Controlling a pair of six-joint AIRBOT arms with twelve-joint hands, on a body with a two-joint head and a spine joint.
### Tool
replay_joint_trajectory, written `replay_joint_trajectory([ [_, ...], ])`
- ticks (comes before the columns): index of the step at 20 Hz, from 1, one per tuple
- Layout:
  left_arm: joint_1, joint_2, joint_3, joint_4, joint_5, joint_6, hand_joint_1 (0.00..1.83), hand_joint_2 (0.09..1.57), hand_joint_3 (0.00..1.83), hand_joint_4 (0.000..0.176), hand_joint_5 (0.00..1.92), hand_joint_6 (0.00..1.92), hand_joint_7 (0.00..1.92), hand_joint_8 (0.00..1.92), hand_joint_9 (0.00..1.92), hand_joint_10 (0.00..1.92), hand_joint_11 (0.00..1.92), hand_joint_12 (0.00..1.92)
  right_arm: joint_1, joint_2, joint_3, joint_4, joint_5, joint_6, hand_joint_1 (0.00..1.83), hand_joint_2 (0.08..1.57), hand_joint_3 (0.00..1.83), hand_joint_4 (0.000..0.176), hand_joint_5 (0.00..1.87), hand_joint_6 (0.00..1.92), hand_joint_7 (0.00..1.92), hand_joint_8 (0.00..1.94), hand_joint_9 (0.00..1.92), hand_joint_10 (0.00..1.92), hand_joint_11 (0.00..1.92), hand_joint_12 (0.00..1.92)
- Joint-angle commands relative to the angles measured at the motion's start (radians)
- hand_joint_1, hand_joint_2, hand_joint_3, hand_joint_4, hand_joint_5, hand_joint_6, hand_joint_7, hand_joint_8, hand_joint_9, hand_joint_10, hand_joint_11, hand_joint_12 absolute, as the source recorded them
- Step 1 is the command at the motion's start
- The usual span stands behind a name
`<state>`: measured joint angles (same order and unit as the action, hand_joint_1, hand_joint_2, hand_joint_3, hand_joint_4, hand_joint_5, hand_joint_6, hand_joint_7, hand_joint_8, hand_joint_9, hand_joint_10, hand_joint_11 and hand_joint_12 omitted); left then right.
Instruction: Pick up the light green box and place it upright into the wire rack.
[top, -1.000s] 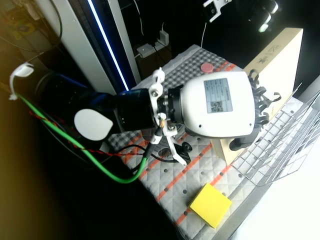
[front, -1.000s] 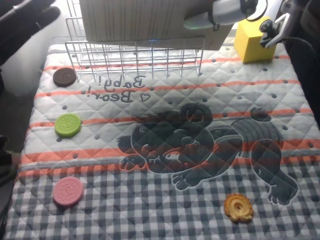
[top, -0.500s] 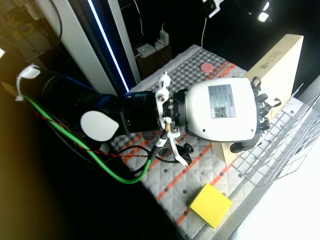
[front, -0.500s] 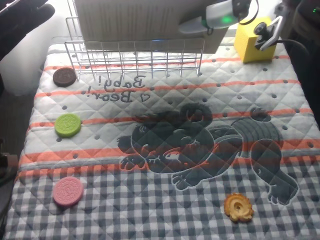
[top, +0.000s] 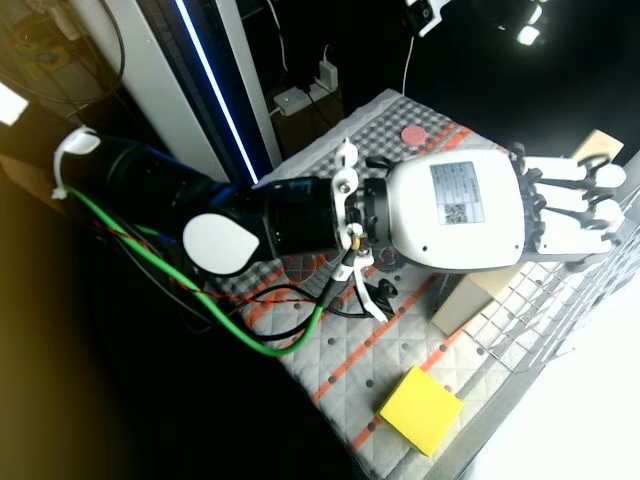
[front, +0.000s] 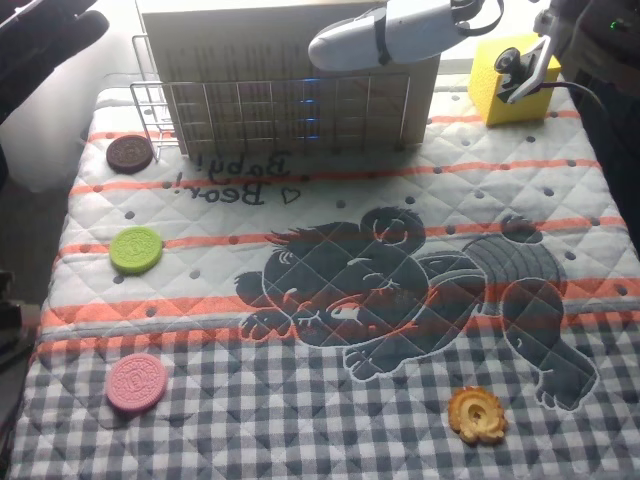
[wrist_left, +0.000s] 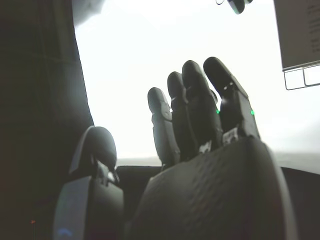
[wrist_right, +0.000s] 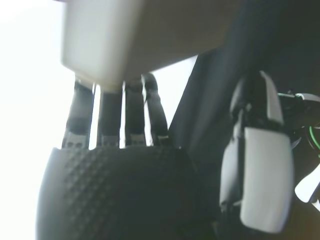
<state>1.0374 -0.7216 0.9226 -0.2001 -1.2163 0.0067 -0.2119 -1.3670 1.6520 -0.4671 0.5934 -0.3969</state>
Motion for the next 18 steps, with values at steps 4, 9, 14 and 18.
replay_joint_trajectory([
  [4, -0.012, -0.003, 0.004, -0.024, -0.124, -0.007, 0.49, 1.14, 0.0, 0.047, 0.6, 0.0, 0.53, 0.0, 0.5, 0.01, 0.0, 1.03, 0.0, 0.026, -0.013, 0.037, 0.12, 0.002, 0.28, 0.87, 0.0, 0.091, 0.0, 0.0, 0.02, 0.01, 0.07, 0.01, 0.0, 0.42],
  [9, -0.007, -0.008, 0.0, -0.054, -0.181, -0.007, 0.47, 1.13, 0.0, 0.043, 0.57, 0.0, 0.48, 0.0, 0.43, 0.0, 0.0, 1.09, -0.09, 0.156, -0.112, 0.143, 0.292, 0.002, 0.39, 0.87, 0.0, 0.176, 0.0, 0.0, 0.01, 0.0, 0.0, 0.0, 0.0, 0.0],
  [14, 0.033, -0.007, -0.007, -0.085, -0.302, -0.007, 0.48, 1.13, 0.0, 0.047, 0.58, 0.0, 0.47, 0.0, 0.39, 0.0, 0.0, 1.09, -0.196, 0.304, -0.266, 0.246, 0.45, 0.002, 0.36, 0.92, 0.02, 0.176, 0.0, 0.0, 0.03, 0.0, 0.0, 0.0, 0.0, 0.0],
  [18, 0.1, -0.02, -0.009, -0.129, -0.396, -0.007, 0.47, 1.11, 0.0, 0.102, 0.57, 0.0, 0.46, 0.0, 0.37, 0.0, 0.0, 1.0, -0.35, 0.401, -0.378, 0.338, 0.621, 0.002, 0.41, 0.93, 0.01, 0.176, 0.0, 0.0, 0.04, 0.0, 0.0, 0.0, 0.0, 0.0],
])
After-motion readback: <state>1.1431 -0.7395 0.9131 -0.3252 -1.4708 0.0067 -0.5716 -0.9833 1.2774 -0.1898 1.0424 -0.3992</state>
